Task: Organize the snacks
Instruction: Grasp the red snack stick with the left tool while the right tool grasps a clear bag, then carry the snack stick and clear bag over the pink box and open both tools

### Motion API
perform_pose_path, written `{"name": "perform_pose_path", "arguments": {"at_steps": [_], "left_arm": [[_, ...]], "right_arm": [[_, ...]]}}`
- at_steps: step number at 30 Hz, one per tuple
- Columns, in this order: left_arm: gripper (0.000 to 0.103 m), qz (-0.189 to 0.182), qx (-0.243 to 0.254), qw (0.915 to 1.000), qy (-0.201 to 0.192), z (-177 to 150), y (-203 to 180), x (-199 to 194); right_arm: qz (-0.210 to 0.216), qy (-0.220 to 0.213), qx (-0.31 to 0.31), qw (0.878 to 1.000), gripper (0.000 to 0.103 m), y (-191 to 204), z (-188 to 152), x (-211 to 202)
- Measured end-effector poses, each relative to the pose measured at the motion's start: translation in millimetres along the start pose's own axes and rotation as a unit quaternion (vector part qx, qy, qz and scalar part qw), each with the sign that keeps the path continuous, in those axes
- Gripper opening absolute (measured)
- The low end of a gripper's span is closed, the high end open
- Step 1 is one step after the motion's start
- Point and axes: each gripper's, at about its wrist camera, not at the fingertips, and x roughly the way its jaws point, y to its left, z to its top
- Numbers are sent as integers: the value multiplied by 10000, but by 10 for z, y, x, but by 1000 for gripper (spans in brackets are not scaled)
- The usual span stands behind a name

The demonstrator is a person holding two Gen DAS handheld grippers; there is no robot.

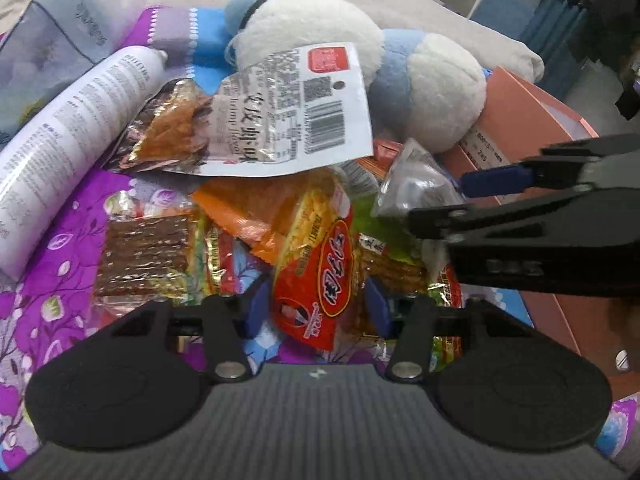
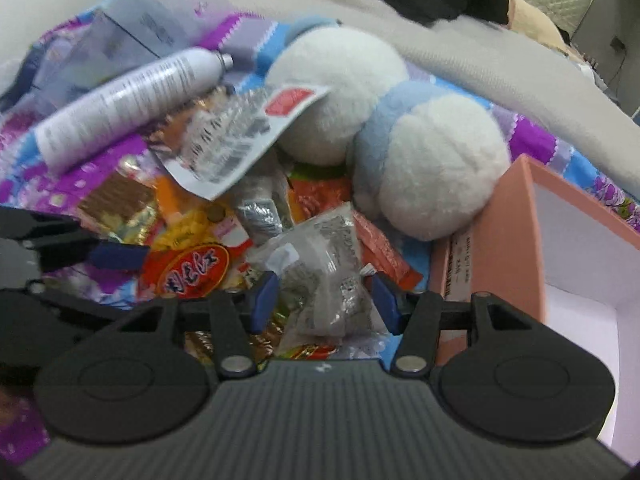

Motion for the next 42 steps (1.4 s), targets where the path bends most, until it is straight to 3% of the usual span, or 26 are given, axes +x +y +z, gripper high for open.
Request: {"name": "perform_pose_path", "arguments": {"at_steps": [4,6,9,15,18,24,30,42], "left_arm": [[38,-50,74,9999,-117,-48,-53,46],[18,-159,9,9996,-219,-85,-73,21],[11,-235,-84,9987,-441,-147,-102,-67],[8,-320,-430,9933,-1024,-323,-151,-452],[7,-117,-507,9912,-1217,-403,-242,-692],[7,39,-872,9872,-1333,-574,-444,-1248],[7,134,-871,9866,-1374,-789,-682,-1735],[7,37,-925,9843,-1501,-983,-1016,-2196]], "right_arm": [[-242,55,-43,9997,54,53,-60,152],[-139,45,160,9998,50,16,-123,186],[-146,-114,291,9994,40,-24,-211,132],[-135,-558,567,9967,39,-98,-400,-121],[-47,-857,731,9936,39,-100,-503,-302],[79,-1271,959,9872,39,-41,-701,-900],[277,-1447,1149,9824,39,13,-950,-1456],[325,-1520,1546,9757,39,-88,-1442,-1982]]}}
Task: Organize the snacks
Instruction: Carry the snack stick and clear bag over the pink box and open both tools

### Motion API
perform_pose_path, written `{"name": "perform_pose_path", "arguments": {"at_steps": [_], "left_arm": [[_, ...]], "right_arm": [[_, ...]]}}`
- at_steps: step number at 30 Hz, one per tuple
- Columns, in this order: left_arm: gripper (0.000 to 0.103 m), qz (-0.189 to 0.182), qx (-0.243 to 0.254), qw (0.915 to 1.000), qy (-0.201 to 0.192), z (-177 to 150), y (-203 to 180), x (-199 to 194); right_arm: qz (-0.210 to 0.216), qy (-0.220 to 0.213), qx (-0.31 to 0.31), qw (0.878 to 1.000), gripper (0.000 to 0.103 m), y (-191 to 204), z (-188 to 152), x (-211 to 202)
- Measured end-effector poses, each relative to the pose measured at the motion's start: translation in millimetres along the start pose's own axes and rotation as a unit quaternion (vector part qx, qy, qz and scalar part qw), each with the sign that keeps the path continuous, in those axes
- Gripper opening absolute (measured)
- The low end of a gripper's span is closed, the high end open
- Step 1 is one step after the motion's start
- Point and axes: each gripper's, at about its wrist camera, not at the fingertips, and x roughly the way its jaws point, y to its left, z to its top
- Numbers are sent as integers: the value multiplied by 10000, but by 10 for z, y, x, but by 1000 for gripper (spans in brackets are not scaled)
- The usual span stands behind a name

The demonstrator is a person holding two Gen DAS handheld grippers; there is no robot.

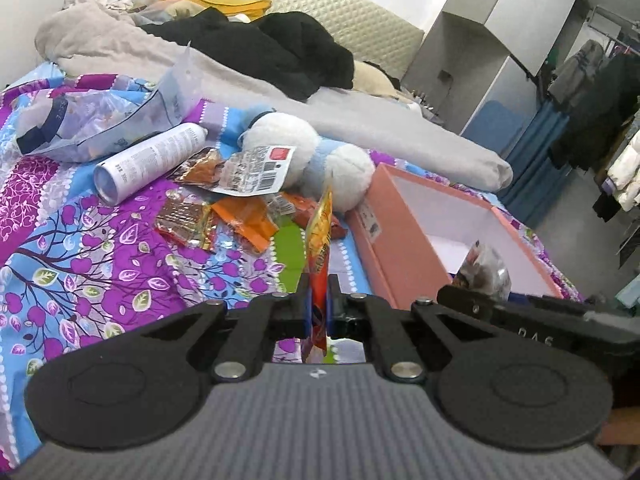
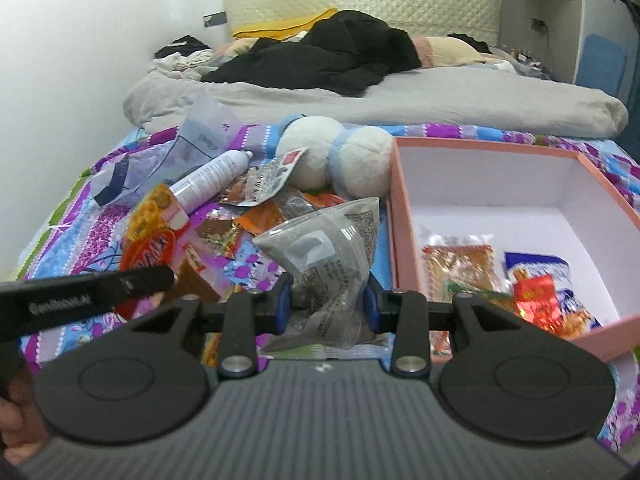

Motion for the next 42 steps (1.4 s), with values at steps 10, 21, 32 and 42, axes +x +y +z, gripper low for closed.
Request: {"name": "perform_pose_path", "arguments": {"at_steps": [10,21,32,42], "left_arm": [[7,-376,186,9991,-99,128,-398,-196],[7,-935,624,9935,-192,511,-1138,-50],[7,-1184,1032,9875,-95,1182,-1912,600],[7,-877,1187,9849,908,1373,-2146,1498]], "right_arm": [[-181,-232,212,9993,39,-213,-66,-373],[-598,-587,504,9952,39,-719,32,-671],[-1059,-910,741,9874,39,-1446,551,-516],[-1199,94,1119,9864,40,-2120,758,159]]}}
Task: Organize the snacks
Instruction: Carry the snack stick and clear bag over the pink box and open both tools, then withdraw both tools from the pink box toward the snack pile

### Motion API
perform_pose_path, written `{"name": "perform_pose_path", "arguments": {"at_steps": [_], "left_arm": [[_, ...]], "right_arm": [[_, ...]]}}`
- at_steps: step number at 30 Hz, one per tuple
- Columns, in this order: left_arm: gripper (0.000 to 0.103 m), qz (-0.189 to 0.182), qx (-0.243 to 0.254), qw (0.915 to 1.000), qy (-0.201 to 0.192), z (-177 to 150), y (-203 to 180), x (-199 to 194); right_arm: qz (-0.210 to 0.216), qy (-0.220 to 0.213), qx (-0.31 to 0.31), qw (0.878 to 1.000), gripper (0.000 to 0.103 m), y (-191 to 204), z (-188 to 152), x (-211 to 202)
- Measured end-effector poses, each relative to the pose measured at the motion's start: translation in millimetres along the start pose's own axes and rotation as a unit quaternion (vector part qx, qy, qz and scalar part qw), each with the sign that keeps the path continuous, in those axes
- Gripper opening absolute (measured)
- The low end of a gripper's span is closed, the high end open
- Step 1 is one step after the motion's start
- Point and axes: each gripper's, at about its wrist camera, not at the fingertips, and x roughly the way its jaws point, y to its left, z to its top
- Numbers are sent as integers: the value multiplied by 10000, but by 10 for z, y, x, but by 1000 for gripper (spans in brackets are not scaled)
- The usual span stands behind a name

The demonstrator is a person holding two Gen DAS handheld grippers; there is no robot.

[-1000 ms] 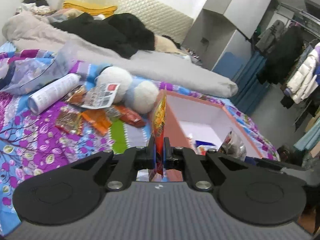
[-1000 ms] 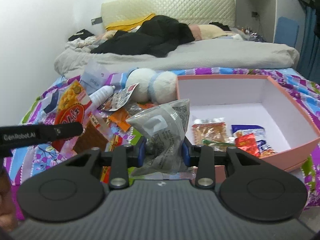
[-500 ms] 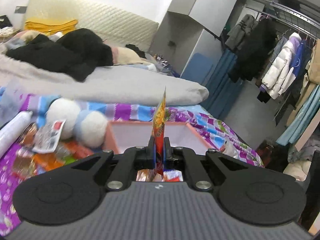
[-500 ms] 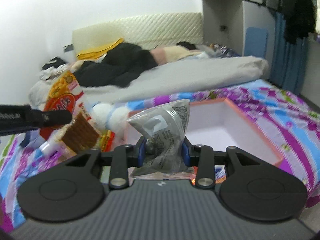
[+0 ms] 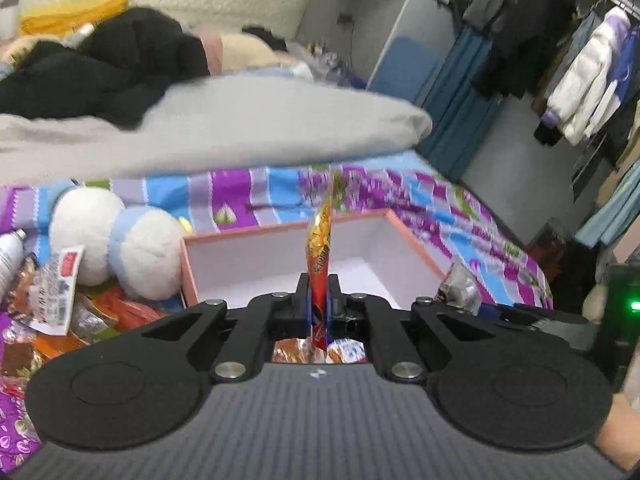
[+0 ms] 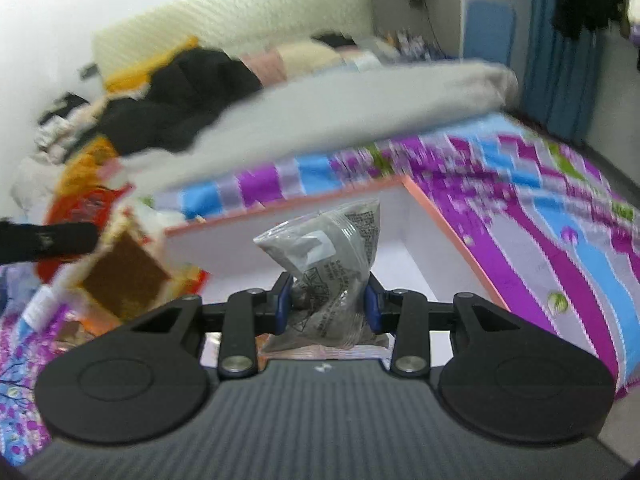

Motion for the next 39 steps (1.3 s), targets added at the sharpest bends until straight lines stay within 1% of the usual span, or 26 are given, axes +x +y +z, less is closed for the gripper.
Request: {"name": "perform_pose_path", "arguments": {"at_steps": [3,6,8,10,11,12,13,14,15,19,21,25,32,35,39], "left_arm": [[7,142,126,9995,267,16,-11,190],[8,161,115,9988,446,1,13,327],[8,143,139,9985,506,-18,11,367],[9,144,126,9985,518,-35,11,384],[13,191,116,9984,514,-47,10,390],[24,229,110,9983,524,-56,9,383],[28,232,115,9983,518,-65,12,374],[35,225,122,9984,502,-71,17,360],[39,217,119,9985,487,-75,23,345],[39,255,146,9990,331,-84,52,200],[44,270,193,9992,210,-108,62,82],[45,241,218,9995,-54,-205,105,-192],[45,296,190,9977,-572,-501,247,-747],[45,382,129,9960,-798,-660,318,-984],[45,493,154,9937,-994,-872,381,-1265]], "right_arm": [[-133,351,-61,9993,40,-109,-45,241],[-54,776,63,9970,40,-219,-164,446],[-110,877,3,9961,40,-226,-248,496],[-79,923,6,9957,41,-212,-299,495],[-52,944,28,9955,42,-208,-316,496],[-51,954,43,9954,49,-209,-313,498],[-53,937,44,9956,55,-201,-311,490],[-52,919,33,9958,64,-200,-291,486],[-33,854,10,9963,65,-187,-276,457],[-11,641,-88,9979,65,-130,-213,333],[22,530,-119,9985,65,-103,-212,258],[145,265,-78,9995,65,-55,-276,64],[400,-298,-89,9987,65,161,-501,-377],[561,-503,-136,9971,65,290,-616,-557],[786,-750,-223,9938,65,498,-758,-806]]}}
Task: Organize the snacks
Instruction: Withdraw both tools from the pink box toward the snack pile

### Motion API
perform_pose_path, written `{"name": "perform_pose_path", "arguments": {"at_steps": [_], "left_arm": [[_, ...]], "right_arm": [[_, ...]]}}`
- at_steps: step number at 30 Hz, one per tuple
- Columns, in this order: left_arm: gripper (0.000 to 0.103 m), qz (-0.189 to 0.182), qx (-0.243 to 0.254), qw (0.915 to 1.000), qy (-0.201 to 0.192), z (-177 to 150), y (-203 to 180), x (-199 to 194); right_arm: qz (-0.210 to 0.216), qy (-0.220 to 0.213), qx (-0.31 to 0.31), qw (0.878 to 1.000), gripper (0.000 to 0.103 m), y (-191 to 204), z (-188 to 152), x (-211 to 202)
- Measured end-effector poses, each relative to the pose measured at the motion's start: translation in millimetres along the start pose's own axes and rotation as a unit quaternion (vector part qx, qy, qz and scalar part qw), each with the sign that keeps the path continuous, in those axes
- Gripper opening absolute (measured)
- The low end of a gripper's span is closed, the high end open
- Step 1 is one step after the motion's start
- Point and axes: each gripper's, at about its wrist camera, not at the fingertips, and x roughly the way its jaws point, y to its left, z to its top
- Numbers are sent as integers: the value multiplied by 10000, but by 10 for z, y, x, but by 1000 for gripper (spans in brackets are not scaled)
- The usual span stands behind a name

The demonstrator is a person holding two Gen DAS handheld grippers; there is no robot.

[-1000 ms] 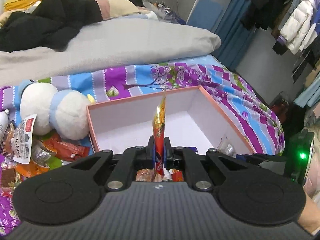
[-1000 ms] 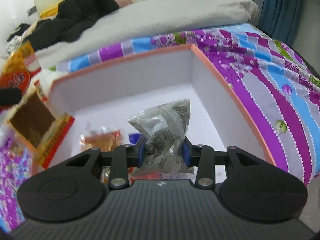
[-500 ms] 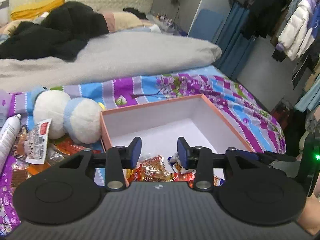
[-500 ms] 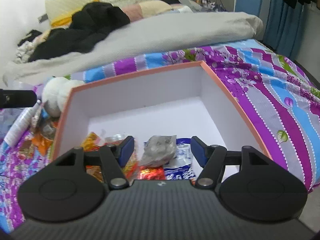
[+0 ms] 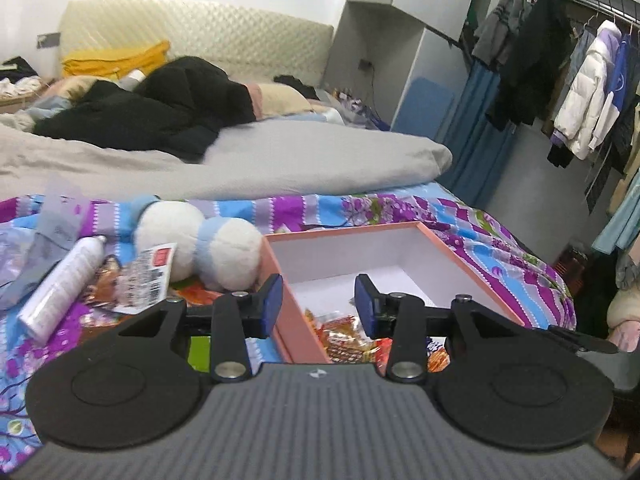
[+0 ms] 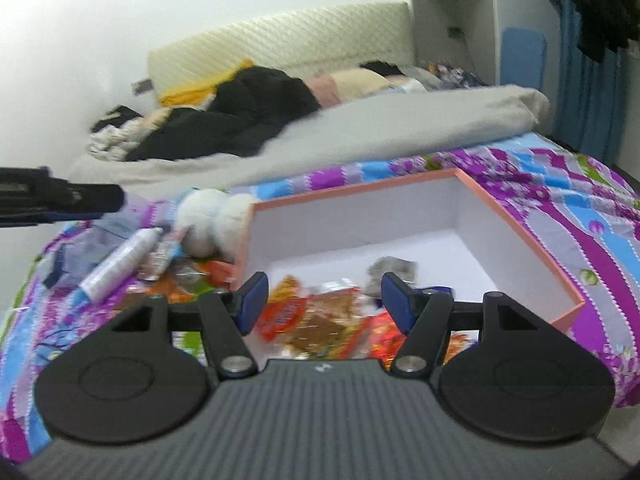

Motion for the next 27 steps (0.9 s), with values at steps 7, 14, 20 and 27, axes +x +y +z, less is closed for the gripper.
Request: {"name": "perform_pose_path", "arguments": {"at_steps": [7,14,20,27], "left_arm": [[45,94,-110,9998,-142,-406,245,-451],[49,555,-282,9981,-34,-869,544,-830],[64,874,-178,9960,4,-1151,652,-1091],[80,1109,-454,9924,297,-1505,888,-1192]], "right_arm": [[375,-179,-125,9991,65,362,-169,-232],[593,-66,-225,9980,65,646,-560,-327],[817,-82,-516,9953,65,910,-807,-474],[1098,172,-671,9915,65,1161,-1072,-492]]}}
